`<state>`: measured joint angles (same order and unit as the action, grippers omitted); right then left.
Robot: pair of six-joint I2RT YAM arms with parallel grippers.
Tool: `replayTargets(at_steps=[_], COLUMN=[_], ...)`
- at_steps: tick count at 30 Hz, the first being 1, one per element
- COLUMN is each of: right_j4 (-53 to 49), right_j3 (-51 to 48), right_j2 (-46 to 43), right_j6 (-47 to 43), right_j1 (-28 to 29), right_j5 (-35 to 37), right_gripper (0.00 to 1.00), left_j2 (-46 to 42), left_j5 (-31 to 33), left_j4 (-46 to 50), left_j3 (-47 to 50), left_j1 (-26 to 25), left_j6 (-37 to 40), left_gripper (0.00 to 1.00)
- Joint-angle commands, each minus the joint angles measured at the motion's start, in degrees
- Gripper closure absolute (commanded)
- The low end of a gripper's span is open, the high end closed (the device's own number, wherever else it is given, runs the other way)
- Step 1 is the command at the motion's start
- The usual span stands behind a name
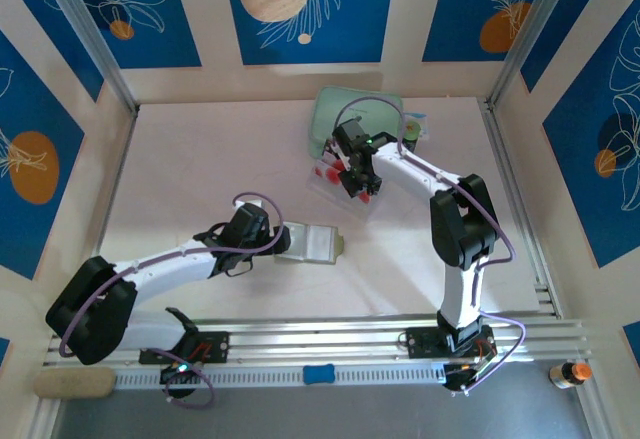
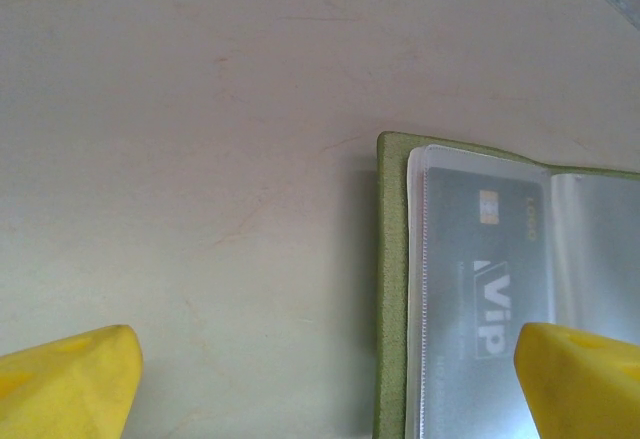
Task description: Put the credit cards into the card holder
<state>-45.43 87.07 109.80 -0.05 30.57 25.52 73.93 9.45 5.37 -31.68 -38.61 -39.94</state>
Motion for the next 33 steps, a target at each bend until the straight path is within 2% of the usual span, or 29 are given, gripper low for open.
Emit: replayTargets(at_steps=[1, 10, 18, 21, 26, 30, 33], right_j4=[1.39, 1.93, -0.97, -1.01, 6.45, 21.68, 35.58], right_j3=[-2.24, -2.49, 1.14, 0.94, -6.33, -19.64, -30.73], right_j2=[-1.55, -5.64, -12.11, -15.29, -22.27, -27.83, -30.47], right_j6=[-2.33, -6.14, -2.79, 2.19, 15.70, 30.79, 41.42], right_j1=[0.63, 2.45, 4.74, 4.94, 4.29, 2.48, 1.60], right_j5=[0.04, 1.36, -0.58, -4.34, -16.76, -28.84, -33.69], right_gripper=[0.97, 1.00, 1.00, 1.00, 1.00, 1.00, 1.00], left_j2=[-0.53, -1.32, -1.48, -1.17, 0.04, 1.77, 3.50], left_j5=[0.23, -0.05, -0.43, -0.72, -1.23, -1.21, -0.61], left_j4=[0.60, 1.05, 1.79, 2.24, 3.85, 5.44, 7.21], left_j3=[-0.75, -0.75, -2.33, -3.25, -5.42, -7.43, -9.02], left_j1=[0.54, 0.47, 0.61, 0.51, 0.49, 0.40, 0.03], left_j6=[1.22, 1.42, 2.41, 3.63, 6.20, 8.13, 9.53], left_gripper=[0.05, 0.05, 0.04, 0.04, 0.04, 0.04, 0.04])
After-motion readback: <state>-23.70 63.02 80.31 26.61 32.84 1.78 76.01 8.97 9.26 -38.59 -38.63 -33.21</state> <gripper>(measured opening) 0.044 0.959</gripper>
